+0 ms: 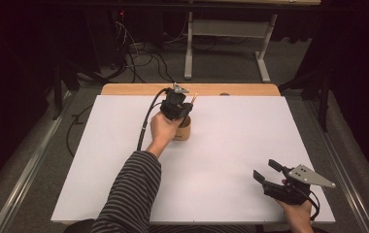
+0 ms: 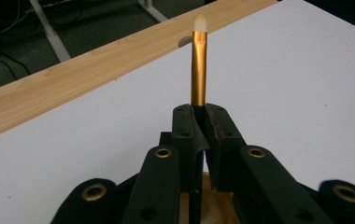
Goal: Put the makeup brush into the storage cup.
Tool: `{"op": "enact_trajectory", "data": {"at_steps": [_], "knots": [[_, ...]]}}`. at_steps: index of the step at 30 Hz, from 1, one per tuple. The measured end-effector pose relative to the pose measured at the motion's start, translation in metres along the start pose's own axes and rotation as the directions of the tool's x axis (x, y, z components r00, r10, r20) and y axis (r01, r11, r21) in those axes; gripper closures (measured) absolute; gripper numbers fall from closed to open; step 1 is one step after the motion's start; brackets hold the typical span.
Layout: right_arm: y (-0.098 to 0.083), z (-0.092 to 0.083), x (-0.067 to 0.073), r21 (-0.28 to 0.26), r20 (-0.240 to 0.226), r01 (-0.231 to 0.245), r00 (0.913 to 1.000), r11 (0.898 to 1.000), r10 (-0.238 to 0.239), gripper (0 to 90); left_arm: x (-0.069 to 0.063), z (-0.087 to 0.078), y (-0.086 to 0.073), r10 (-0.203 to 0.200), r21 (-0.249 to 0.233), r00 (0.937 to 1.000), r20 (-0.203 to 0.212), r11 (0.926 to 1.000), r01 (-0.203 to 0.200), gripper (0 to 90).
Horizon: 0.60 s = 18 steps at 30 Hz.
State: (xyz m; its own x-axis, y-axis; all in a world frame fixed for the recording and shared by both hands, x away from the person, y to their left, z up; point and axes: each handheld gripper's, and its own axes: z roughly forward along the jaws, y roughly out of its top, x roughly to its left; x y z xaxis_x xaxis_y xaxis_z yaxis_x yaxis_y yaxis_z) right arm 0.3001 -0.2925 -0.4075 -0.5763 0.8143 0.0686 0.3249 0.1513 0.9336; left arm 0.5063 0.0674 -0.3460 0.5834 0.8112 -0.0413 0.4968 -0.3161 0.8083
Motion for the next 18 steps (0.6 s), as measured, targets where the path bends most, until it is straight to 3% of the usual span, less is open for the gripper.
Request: {"op": "enact_trajectory", "data": {"at_steps": [18], "knots": [[0.0005, 0.0021, 0.0008, 0.005, -0.004, 0.02, 0.9998, 1.0, -0.02, 29.5, 0.0014, 0.0, -0.0028, 0.003, 0.01, 1.0, -0.008, 0.9999, -0.003, 83.2]]}}
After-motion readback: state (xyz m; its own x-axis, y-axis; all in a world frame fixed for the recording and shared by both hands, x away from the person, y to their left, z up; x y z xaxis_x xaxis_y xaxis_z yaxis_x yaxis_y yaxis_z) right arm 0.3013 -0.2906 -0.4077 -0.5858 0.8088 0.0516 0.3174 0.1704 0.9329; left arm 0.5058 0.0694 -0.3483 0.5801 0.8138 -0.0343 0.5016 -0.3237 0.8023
